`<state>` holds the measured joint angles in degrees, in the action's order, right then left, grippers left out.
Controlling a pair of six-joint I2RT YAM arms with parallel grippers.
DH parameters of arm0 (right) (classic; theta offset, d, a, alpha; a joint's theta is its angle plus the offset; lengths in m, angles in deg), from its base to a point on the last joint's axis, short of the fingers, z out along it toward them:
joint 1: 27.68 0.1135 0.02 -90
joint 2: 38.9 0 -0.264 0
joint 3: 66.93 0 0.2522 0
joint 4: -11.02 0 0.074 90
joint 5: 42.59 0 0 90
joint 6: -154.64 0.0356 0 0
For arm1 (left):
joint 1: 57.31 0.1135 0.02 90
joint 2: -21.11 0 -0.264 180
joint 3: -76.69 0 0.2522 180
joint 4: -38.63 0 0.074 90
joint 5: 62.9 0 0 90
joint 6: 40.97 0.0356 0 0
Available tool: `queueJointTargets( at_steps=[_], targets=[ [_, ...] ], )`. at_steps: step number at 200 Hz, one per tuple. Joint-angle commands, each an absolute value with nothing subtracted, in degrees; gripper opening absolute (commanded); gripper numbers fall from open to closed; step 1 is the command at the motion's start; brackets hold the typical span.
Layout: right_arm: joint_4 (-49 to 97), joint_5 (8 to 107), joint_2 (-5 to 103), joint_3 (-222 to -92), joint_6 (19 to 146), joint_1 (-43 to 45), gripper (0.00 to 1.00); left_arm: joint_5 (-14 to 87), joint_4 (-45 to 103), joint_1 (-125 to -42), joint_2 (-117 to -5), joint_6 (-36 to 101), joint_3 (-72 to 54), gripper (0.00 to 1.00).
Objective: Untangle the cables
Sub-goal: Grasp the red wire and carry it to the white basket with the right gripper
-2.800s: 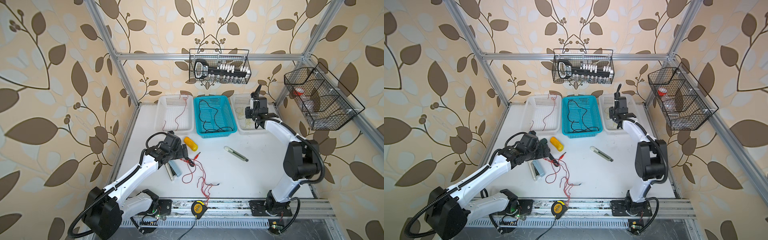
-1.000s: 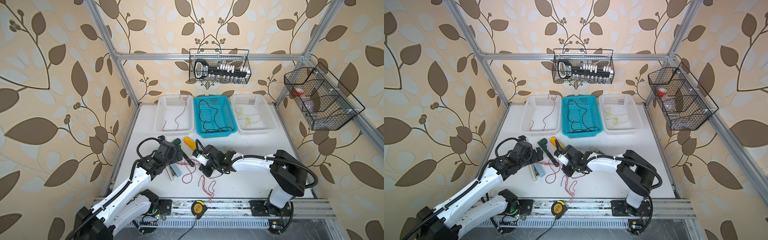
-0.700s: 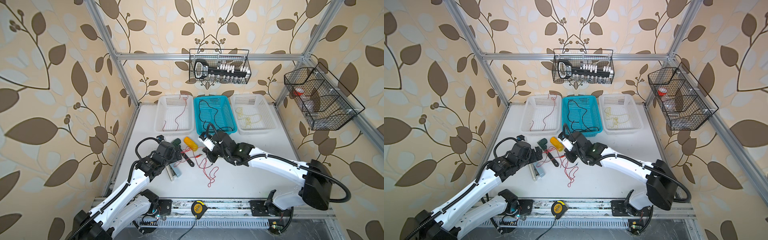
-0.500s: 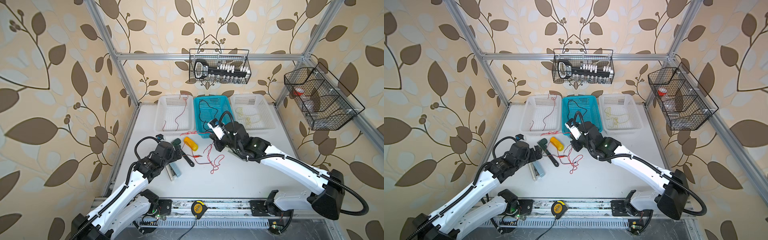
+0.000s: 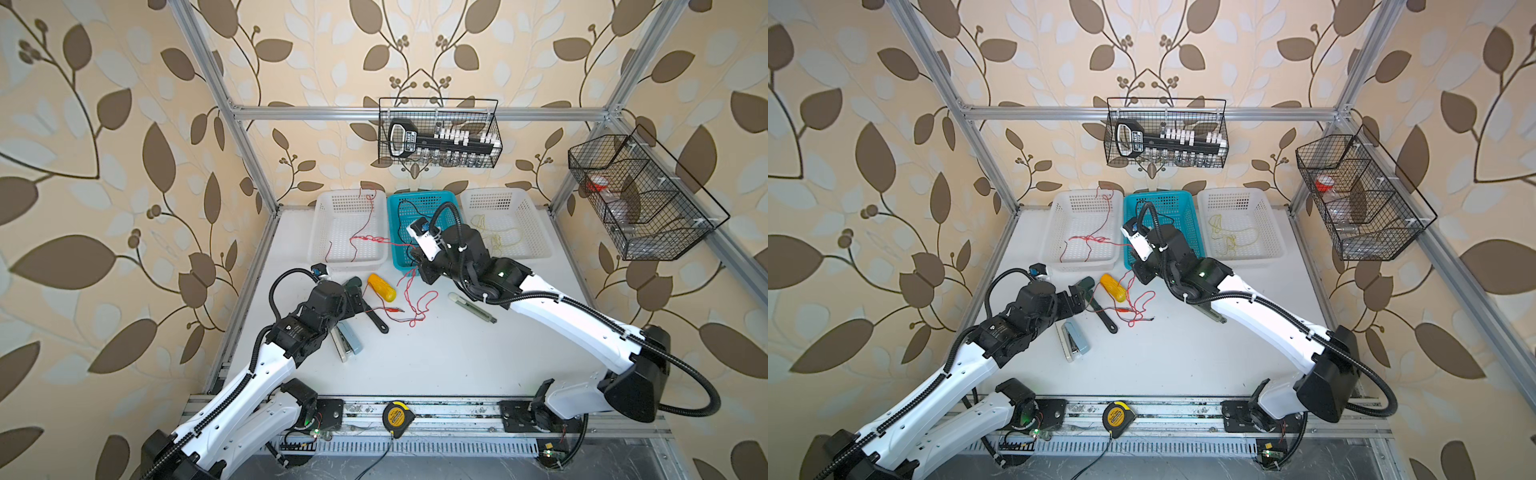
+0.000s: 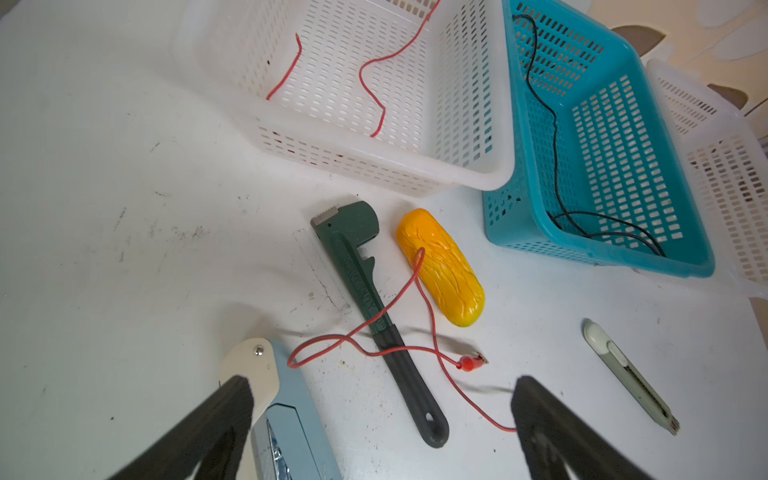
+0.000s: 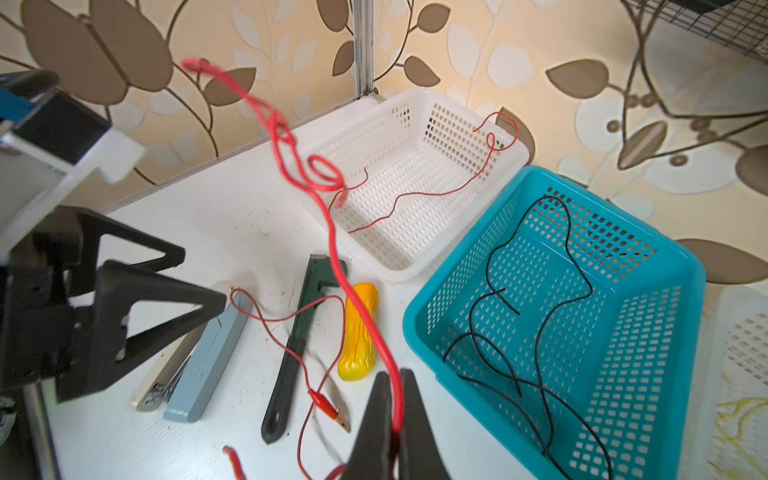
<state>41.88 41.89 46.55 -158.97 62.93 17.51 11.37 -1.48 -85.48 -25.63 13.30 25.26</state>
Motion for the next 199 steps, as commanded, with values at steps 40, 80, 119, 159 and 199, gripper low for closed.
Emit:
queueJointTargets(
  at_steps=[40,80,119,159,199],
  targets=[
    [26.5,39.5,59.8,-166.9,68.0,15.4,0.0,9.4,0.0,-85.9,-27.1,12.2,23.9,0.99],
    [20.6,37.0,72.3,-175.8,70.4,14.1,0.0,8.7,-0.8,-85.9,-26.7,11.8,24.3,0.99],
    [20.5,39.5,83.4,-188.0,71.2,13.2,0.0,9.0,-2.7,-85.8,-27.5,11.2,24.3,0.99],
    [24.7,41.3,93.6,-200.6,72.0,12.2,0.02,10.8,-4.8,-85.8,-30.5,9.5,24.3,0.99],
    [26.0,42.8,99.2,-204.8,75.3,10.1,0.06,10.7,-4.5,-85.9,-32.0,9.1,25.1,0.99]
  ],
)
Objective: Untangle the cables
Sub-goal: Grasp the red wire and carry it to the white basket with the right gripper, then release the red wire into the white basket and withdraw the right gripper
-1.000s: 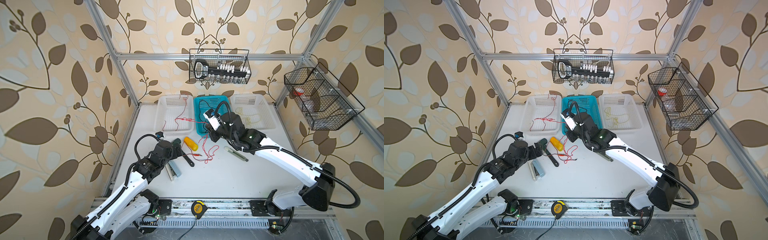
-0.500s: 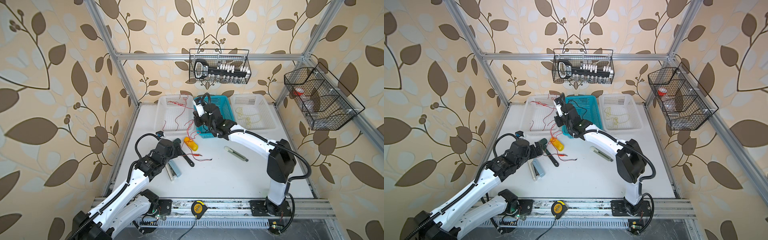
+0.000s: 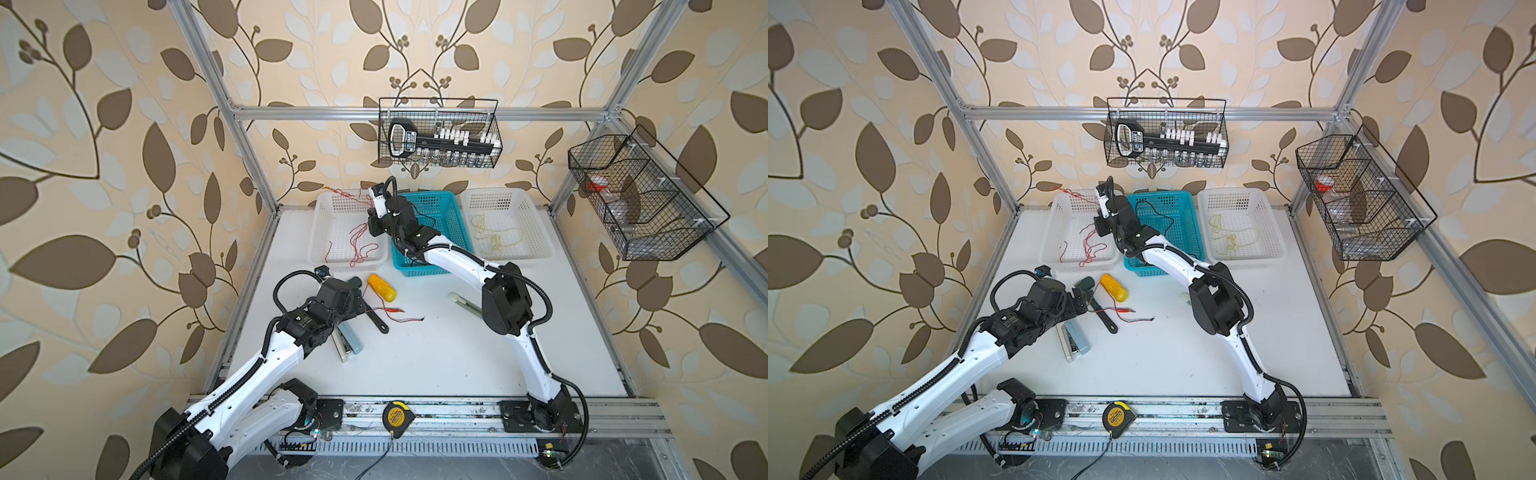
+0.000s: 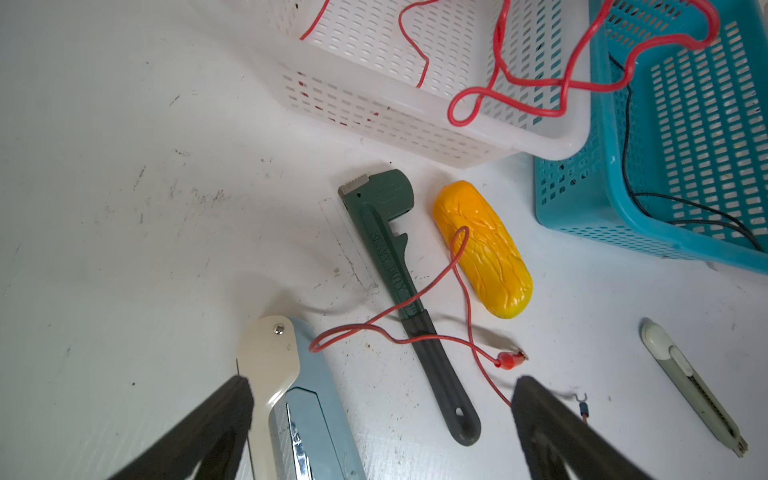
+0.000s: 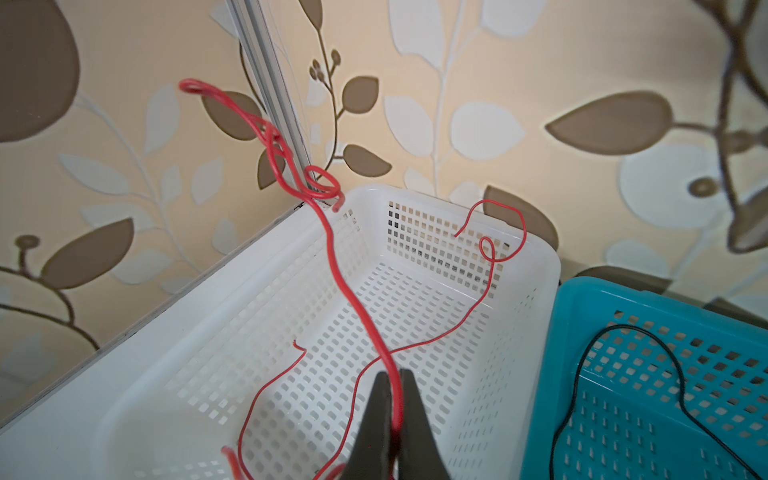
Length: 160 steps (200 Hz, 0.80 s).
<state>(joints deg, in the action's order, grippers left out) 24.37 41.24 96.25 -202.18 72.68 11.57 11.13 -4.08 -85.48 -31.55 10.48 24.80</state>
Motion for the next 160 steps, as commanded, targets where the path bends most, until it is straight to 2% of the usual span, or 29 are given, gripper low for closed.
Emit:
queueJointTargets(
  at_steps=[1,80,112,160],
  targets=[
    [26.0,42.9,99.2,-204.9,75.4,10.1,0.06,10.7,-4.6,-85.9,-32.0,9.1,25.1,0.99],
    [27.0,46.5,101.9,-204.8,75.7,9.1,0.26,11.2,-1.4,-85.9,-37.3,9.3,24.3,0.99],
    [24.2,49.2,96.4,-198.5,76.0,8.5,0.33,8.9,-0.7,-85.9,-41.0,11.6,22.7,0.99],
    [21.9,50.6,84.8,-187.1,74.0,7.0,0.35,7.9,0.1,-85.8,-47.4,14.3,20.3,0.95]
  ],
)
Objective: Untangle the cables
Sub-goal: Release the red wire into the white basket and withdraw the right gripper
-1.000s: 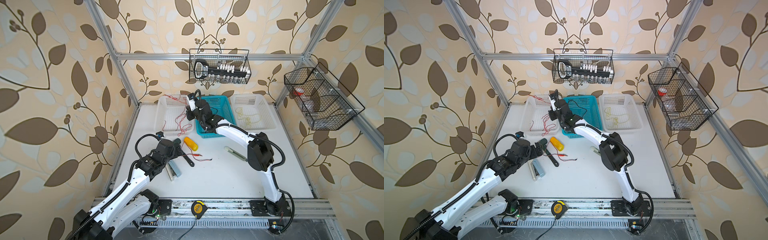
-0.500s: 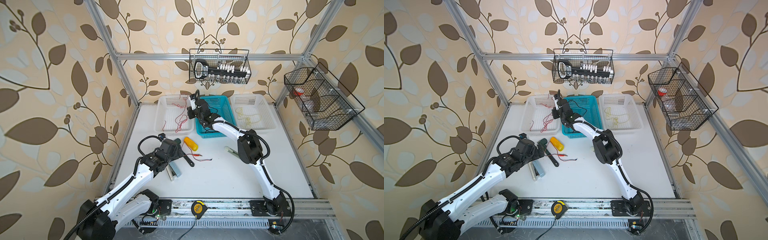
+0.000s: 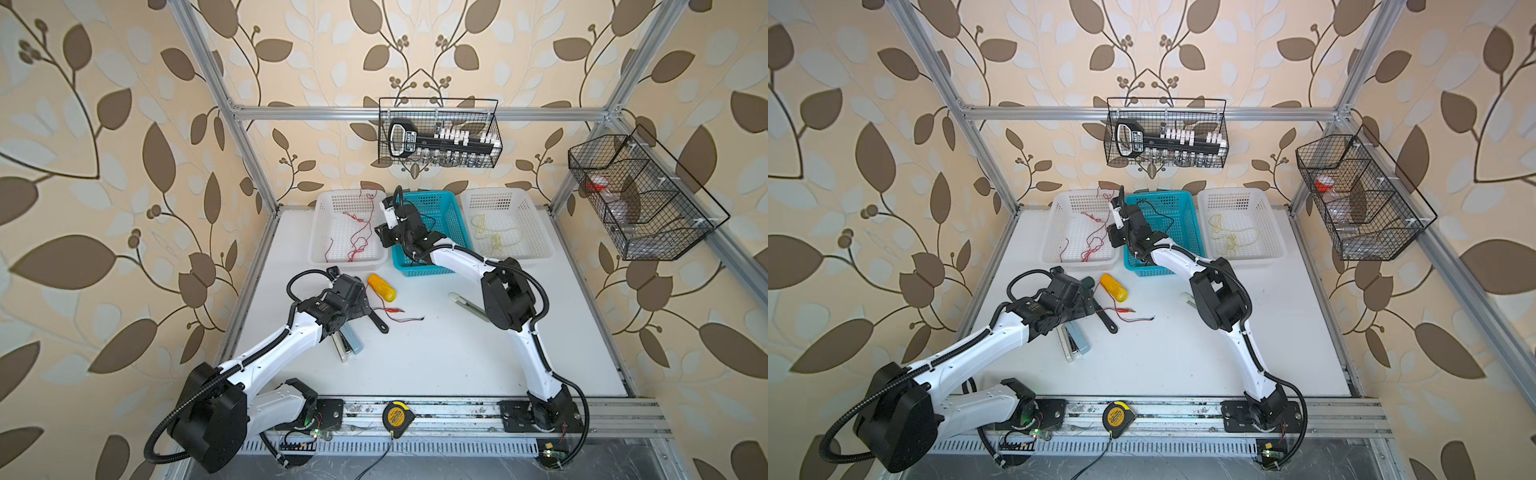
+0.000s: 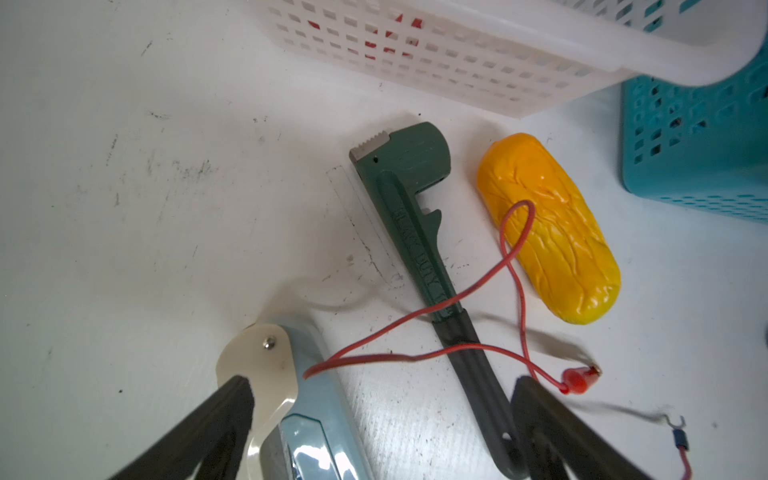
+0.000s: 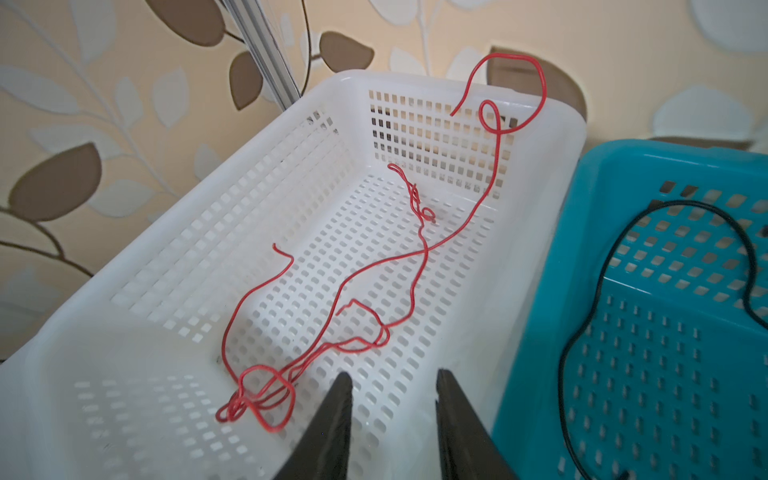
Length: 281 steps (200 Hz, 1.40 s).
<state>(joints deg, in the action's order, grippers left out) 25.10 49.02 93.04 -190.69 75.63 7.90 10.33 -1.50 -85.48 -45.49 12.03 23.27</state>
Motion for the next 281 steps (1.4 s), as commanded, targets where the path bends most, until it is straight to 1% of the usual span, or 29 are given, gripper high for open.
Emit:
queueJointTargets(
  at_steps=[1,9,39,47,55,77,91,121,128,135,138,162,185,217,225,261,281],
  targets=[
    [21.9,50.6,84.6,-186.8,73.9,6.9,0.35,7.9,0.2,-85.7,-47.5,14.3,20.2,0.95],
    [21.4,50.7,82.6,-184.6,73.5,6.7,0.35,7.9,0.4,-85.8,-48.4,14.6,19.7,0.92],
    [19.6,50.9,76.1,-177.1,72.3,6.1,0.36,8.1,0.8,-85.7,-51.4,15.4,18.0,0.72],
    [19.2,50.9,74.5,-175.2,72.1,5.9,0.36,8.3,0.7,-85.8,-52.1,15.7,17.6,0.68],
    [18.9,51.1,72.9,-173.7,72.1,5.7,0.36,8.5,0.7,-85.7,-52.7,16.0,17.3,0.67],
    [18.0,51.9,69.0,-169.7,72.2,5.0,0.36,9.0,0.3,-85.7,-54.4,16.5,17.0,0.67],
    [17.5,52.3,67.2,-167.8,72.2,4.8,0.36,9.3,0.3,-85.8,-55.1,16.7,17.0,0.63],
    [17.1,52.9,64.5,-165.1,72.1,4.8,0.37,9.4,0.2,-85.8,-55.3,17.6,17.0,0.62],
    [17.0,53.0,64.2,-164.7,72.1,4.8,0.37,9.5,0.4,-85.8,-55.0,18.2,17.1,0.67],
    [17.0,53.3,63.9,-164.3,72.1,4.8,0.37,9.6,0.8,-85.8,-54.8,18.7,17.1,0.75],
    [17.0,53.3,63.8,-164.2,72.0,4.8,0.37,9.6,1.1,-85.8,-54.7,18.9,17.2,0.78],
    [17.3,53.5,63.1,-163.1,71.9,4.8,0.37,11.3,4.5,-85.7,-54.3,21.2,17.3,0.83],
    [17.6,53.8,62.2,-161.8,71.9,4.8,0.37,12.0,6.0,-85.8,-57.1,23.3,15.7,0.82],
    [17.7,53.7,58.9,-158.6,71.6,4.8,0.37,12.5,6.5,-85.8,-63.7,24.3,12.6,0.74],
    [17.7,53.4,57.6,-157.6,71.5,4.8,0.37,12.3,6.6,-85.8,-64.9,24.3,12.1,0.7],
    [17.5,52.7,51.0,-152.2,71.3,4.8,0.37,12.9,6.7,-85.9,-68.7,24.6,10.7,0.41],
    [17.0,51.2,46.6,-147.4,71.1,4.8,0.37,13.1,6.9,-85.9,-69.4,24.6,10.7,0.16]
  ],
)
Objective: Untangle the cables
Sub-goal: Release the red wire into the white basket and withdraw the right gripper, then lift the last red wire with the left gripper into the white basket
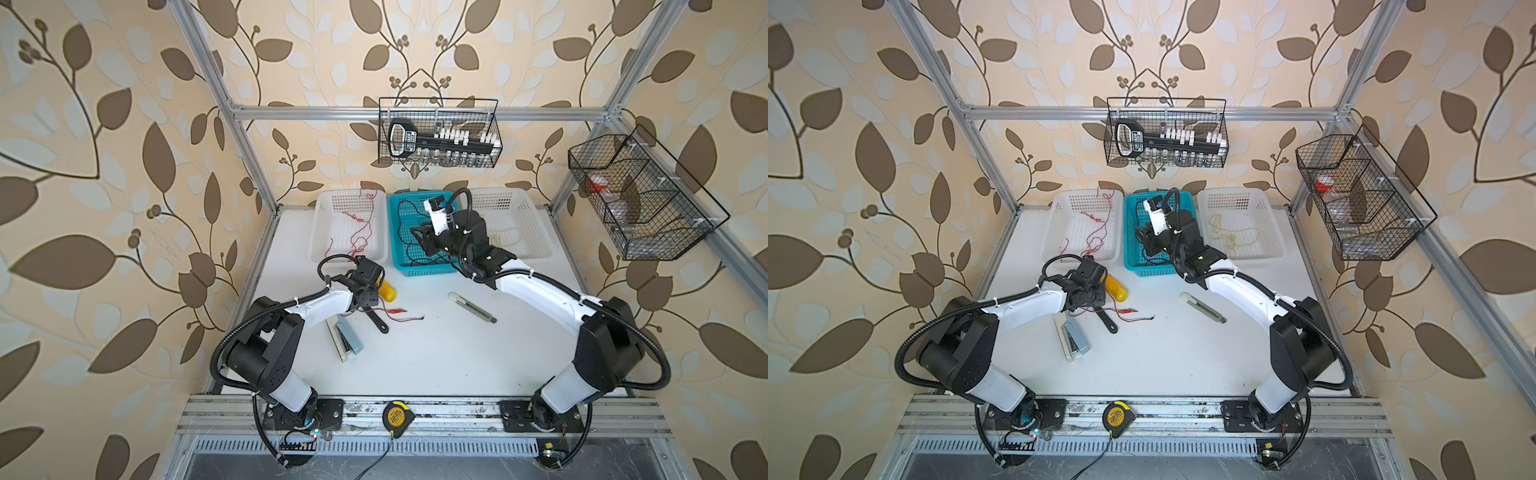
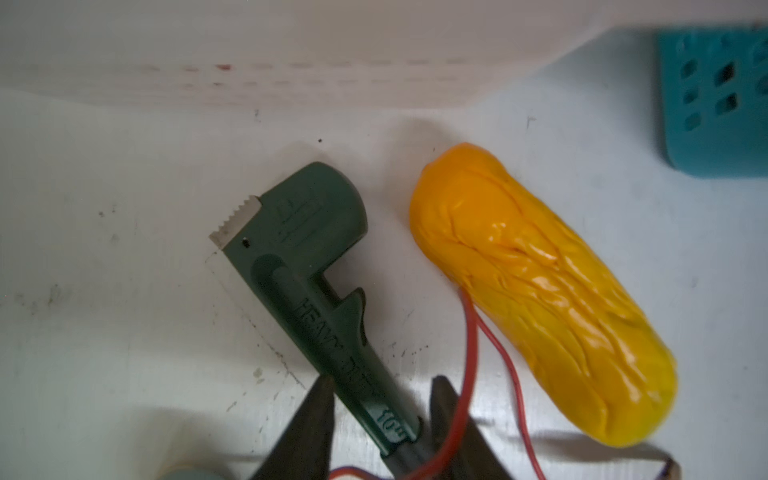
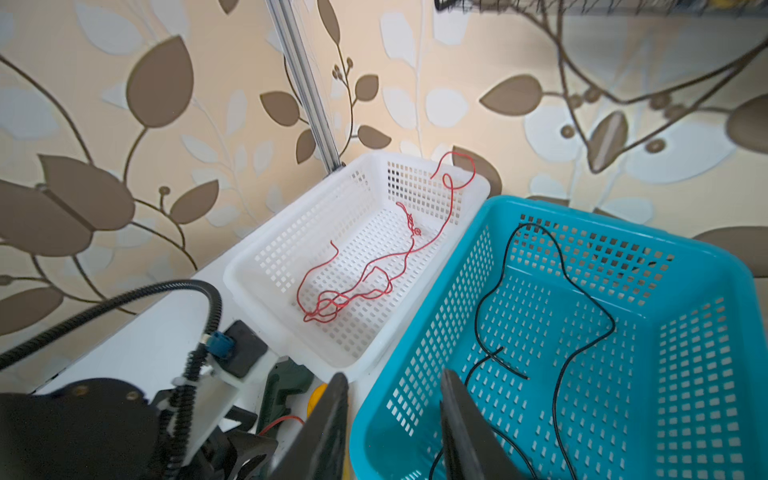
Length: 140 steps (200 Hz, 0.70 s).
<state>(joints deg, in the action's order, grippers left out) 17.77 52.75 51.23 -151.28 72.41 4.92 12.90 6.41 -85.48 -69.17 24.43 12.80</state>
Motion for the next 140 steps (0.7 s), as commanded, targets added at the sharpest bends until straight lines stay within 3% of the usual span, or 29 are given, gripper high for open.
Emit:
queueJointTargets(
  at_steps=[1,9,63,140],
  targets=[
    [17.0,51.1,46.4,-147.2,71.1,4.8,0.37,13.1,7.0,-85.9,-69.4,24.5,10.7,0.14],
    [17.1,50.4,44.6,-145.9,71.0,4.7,0.37,12.9,6.8,-85.9,-69.3,24.4,10.7,0.0],
    [21.2,44.2,35.5,-138.7,71.1,3.3,0.38,11.0,2.3,-86.0,-61.8,24.5,10.3,0.0],
    [26.1,41.2,27.6,-131.9,71.8,0.9,0.38,10.2,-5.4,-85.9,-38.1,27.4,3.0,0.0]
  ],
)
